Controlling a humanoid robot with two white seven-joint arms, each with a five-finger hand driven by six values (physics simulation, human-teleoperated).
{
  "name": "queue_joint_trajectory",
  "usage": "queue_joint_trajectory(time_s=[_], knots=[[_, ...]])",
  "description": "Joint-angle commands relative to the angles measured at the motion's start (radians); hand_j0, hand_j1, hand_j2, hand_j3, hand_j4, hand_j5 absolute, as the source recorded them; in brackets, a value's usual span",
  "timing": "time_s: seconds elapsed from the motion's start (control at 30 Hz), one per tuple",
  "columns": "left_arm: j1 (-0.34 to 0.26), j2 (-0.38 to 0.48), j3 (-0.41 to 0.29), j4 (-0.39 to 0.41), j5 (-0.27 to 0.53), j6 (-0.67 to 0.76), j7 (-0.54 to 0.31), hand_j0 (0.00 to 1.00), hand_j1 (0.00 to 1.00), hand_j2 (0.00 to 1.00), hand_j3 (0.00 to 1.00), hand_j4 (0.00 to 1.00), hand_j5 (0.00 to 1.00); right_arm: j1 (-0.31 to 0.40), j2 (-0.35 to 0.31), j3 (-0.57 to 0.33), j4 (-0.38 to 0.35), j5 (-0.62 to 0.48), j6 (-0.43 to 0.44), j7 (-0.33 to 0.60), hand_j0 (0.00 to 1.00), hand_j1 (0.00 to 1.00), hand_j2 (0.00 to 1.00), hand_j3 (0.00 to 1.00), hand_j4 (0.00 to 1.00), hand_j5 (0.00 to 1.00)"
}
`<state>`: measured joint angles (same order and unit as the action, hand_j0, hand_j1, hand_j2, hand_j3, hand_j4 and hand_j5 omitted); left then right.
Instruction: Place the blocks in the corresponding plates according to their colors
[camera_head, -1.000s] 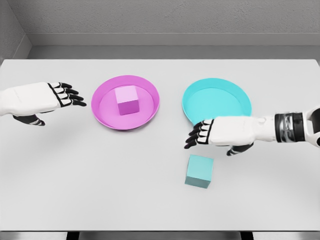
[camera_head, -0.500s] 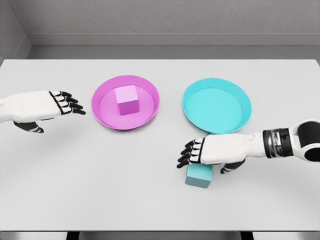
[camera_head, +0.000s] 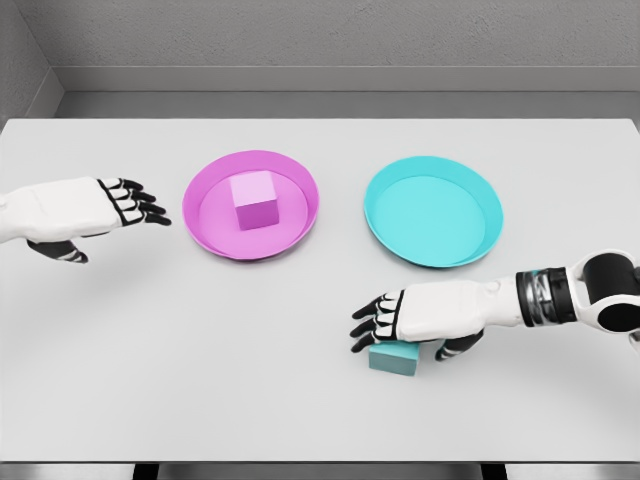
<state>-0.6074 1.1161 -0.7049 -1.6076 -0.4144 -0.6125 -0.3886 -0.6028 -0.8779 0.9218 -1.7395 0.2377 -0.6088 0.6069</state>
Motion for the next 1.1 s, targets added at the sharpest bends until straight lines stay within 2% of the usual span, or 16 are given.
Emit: queue_joint_trajectory(time_s=[0.0, 0.07, 0.3, 0.8, 1.07], knots=[[0.0, 0.01, 0.005, 0.0, 0.005, 0.002, 0.001, 1.0, 1.0, 1.0, 1.0, 1.0, 1.0, 0.0, 0.0, 0.002, 0.003, 0.008, -0.002, 0.004, 0.61, 0.61, 0.61, 0.61, 0.61, 0.61], [0.002, 0.01, 0.007, 0.0, 0.005, 0.002, 0.001, 1.0, 1.0, 1.0, 1.0, 1.0, 1.0, -0.003, 0.0, 0.002, 0.002, 0.009, -0.002, 0.004, 0.52, 0.52, 0.52, 0.52, 0.52, 0.52], [0.003, 0.01, 0.013, 0.002, 0.005, 0.002, 0.001, 1.0, 1.0, 1.0, 1.0, 1.0, 1.0, -0.008, 0.0, -0.005, -0.002, 0.009, -0.002, 0.004, 0.46, 0.46, 0.46, 0.46, 0.46, 0.46], [0.003, 0.01, 0.013, -0.005, 0.008, 0.002, 0.001, 1.0, 1.0, 1.0, 1.0, 1.0, 1.0, -0.141, 0.011, -0.015, 0.006, -0.001, -0.002, 0.004, 0.45, 0.45, 0.45, 0.45, 0.45, 0.45], [0.003, 0.011, 0.013, -0.005, 0.009, 0.002, 0.001, 1.0, 1.0, 1.0, 1.0, 1.0, 1.0, -0.244, 0.049, -0.015, 0.074, -0.003, -0.002, 0.004, 0.45, 0.45, 0.45, 0.45, 0.45, 0.45]])
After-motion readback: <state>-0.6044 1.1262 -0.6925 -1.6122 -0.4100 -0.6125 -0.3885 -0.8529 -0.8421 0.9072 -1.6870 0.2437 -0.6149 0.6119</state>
